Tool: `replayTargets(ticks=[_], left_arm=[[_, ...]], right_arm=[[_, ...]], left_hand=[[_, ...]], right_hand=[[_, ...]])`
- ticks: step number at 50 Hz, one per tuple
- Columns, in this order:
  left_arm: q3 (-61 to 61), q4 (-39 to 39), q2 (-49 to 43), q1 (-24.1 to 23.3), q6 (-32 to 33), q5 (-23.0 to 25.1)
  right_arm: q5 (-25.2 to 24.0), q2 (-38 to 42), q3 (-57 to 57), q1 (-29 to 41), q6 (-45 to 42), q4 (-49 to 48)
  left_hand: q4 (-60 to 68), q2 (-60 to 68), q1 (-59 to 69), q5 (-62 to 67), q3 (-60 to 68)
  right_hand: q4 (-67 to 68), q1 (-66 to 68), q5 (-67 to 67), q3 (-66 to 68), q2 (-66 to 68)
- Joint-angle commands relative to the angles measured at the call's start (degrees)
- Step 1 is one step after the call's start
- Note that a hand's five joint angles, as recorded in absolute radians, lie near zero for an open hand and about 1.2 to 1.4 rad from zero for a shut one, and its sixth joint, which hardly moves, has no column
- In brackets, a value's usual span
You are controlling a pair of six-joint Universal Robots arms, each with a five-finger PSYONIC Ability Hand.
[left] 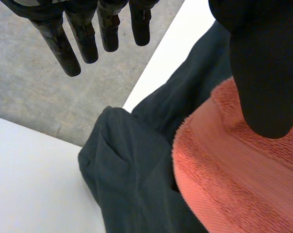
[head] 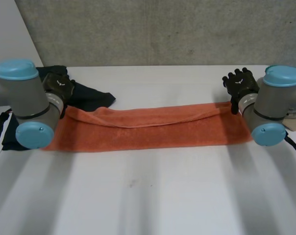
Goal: Fold the laundry.
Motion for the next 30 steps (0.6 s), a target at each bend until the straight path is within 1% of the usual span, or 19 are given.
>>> replayTargets(ticks=[1, 4, 5, 8, 9, 11, 12, 14, 16, 17, 20, 21, 24, 27, 30], left_arm=[[-6.02, 2.82, 0.63, 1.71, -0.9, 8.1], [-4.79, 4.84, -1.83, 2.06, -0.82, 10.58], [-3.4, 6.68, -3.67, 2.24, -0.82, 11.36], [-0.32, 9.94, -6.66, 2.42, -0.82, 10.85], [2.22, 12.21, -8.85, 2.42, -1.08, 10.32], [4.95, 14.25, -11.15, 2.33, -1.25, 9.88], [6.71, 15.13, -12.29, 2.33, -1.25, 9.53], [12.07, 17.5, -15.72, 2.59, -1.78, 9.09], [15.58, 18.03, -17.65, 2.86, -1.87, 8.39], [18.56, 17.51, -19.05, 2.86, -2.22, 7.17], [20.96, 15.23, -19.59, 2.51, -2.66, 5.93], [20.96, 13.4, -19.07, 1.98, -3.27, 5.92], [19.21, 11.45, -17.23, 1.19, -4.24, 6.54], [15.52, 12.23, -14.68, 0.84, -5.65, 8.29], [11.74, 14.6, -12.4, 0.48, -5.82, 9.53]], right_arm=[[-6.8, -0.11, 2.08, -0.32, 0.19, 2.51], [-7.25, 2.53, -0.29, -0.23, 0.46, 2.34], [-7.07, 4.81, -2.91, -0.14, 0.63, 1.99], [-6.11, 8.51, -7.41, 0.04, 1.16, 1.46], [-5.32, 10.78, -10.64, 0.12, 1.94, 0.68], [-4.0, 12.9, -13.56, 0.3, 3.0, -0.99], [-3.38, 13.96, -14.88, 0.3, 3.35, -2.22], [-1.19, 16.51, -18.13, 0.3, 3.88, -7.75], [0.31, 17.48, -19.46, 0.3, 3.71, -11.97], [1.01, 17.83, -19.46, 0.3, 3.45, -15.47], [1.02, 17.84, -18.59, 0.39, 3.45, -19.19], [0.75, 17.49, -17.54, 0.39, 3.45, -19.28], [-0.04, 16.52, -15.69, 0.56, 3.45, -18.67], [-1.44, 15.2, -13.31, 0.48, 3.62, -18.58], [-1.53, 13.71, -11.64, 0.56, 3.62, -18.05]], left_hand=[[-1.48, -1.57, -0.72, -2.55, -1.84], [-1.48, -1.57, -0.72, -2.55, -1.84], [-1.48, -1.57, -0.72, -2.55, -1.84], [-1.48, -1.57, -0.72, -2.55, -1.84], [-1.48, -1.57, -0.72, -2.55, -1.84], [-1.48, -1.57, -0.72, -2.55, -1.84], [-1.48, -1.57, -0.72, -2.55, -1.84], [-1.48, -1.57, -0.72, -2.55, -1.84], [-1.48, -1.57, -0.72, -2.55, -1.84], [-1.48, -1.57, -0.72, -2.55, -1.84], [-1.48, -1.57, -0.72, -2.55, -1.84], [-1.48, -1.57, -0.72, -2.55, -1.84], [-1.48, -1.57, -0.72, -2.55, -1.84], [-1.48, -1.57, -0.72, -2.55, -1.84], [-1.48, -1.57, -0.72, -2.55, -1.84]], right_hand=[[-1.83, -2.73, -2.33, -1.74, -1.82], [-1.83, -2.73, -2.33, -1.74, -1.82], [-1.83, -2.73, -2.33, -1.74, -1.82], [-1.83, -2.73, -2.33, -1.74, -1.82], [-1.83, -2.73, -2.33, -1.74, -1.82], [-1.83, -2.73, -2.33, -1.74, -1.82], [-1.83, -2.73, -2.33, -1.74, -1.82], [-1.83, -2.73, -2.33, -1.74, -1.82], [-1.83, -2.73, -2.33, -1.74, -1.82], [-1.83, -2.73, -2.33, -1.74, -1.82], [-1.83, -2.73, -2.33, -1.74, -1.82], [-1.83, -2.73, -2.33, -1.74, -1.82], [-1.83, -2.73, -2.33, -1.74, -1.82], [-1.83, -2.73, -2.33, -1.74, -1.82], [-1.83, -2.73, -2.33, -1.74, -1.82]])
